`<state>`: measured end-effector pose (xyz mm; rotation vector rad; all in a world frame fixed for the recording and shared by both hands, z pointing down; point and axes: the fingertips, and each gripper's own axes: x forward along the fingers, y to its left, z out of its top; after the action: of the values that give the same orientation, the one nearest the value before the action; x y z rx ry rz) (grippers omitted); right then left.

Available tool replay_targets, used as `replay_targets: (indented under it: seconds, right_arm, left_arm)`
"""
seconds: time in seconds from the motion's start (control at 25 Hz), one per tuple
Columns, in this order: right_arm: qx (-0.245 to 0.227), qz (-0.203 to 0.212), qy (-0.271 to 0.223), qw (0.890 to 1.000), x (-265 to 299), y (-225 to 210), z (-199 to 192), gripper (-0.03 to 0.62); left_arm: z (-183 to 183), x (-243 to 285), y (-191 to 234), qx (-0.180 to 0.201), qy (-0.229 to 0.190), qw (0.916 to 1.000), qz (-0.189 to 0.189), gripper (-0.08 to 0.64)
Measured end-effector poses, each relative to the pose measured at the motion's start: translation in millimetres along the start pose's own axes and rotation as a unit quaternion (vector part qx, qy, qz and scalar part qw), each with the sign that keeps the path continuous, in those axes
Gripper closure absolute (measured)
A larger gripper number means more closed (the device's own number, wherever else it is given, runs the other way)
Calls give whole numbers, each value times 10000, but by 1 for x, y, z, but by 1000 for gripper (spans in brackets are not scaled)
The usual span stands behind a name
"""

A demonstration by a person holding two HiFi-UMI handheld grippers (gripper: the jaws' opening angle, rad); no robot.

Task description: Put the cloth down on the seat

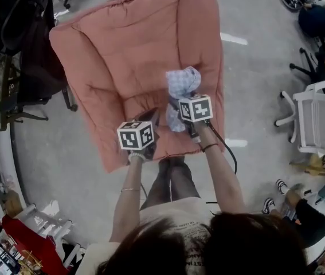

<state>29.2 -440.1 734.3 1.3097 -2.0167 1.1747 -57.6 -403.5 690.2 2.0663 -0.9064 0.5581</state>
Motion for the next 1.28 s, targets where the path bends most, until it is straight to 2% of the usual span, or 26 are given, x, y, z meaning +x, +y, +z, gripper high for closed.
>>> replay_targets:
  seconds: [0.4,0.92,1.08,1.28]
  right_arm:
    - [46,-100,281,9995,60,-28,-5,331]
    - [518,-224,699,9960,109,-50,-25,324]
    - [544,-333,786,9949,122,-54,-33,311]
    - [659,-576,616,9943,132,-61,-40,264]
  left_arm:
    - [1,43,25,-133,135,9998,95,555]
    - [-11,61,51,-246,234,9992,206,555]
    - [-12,65,58,-296,197,9991,210,555]
    - [-18,68,65,-309,206,9991,199,555]
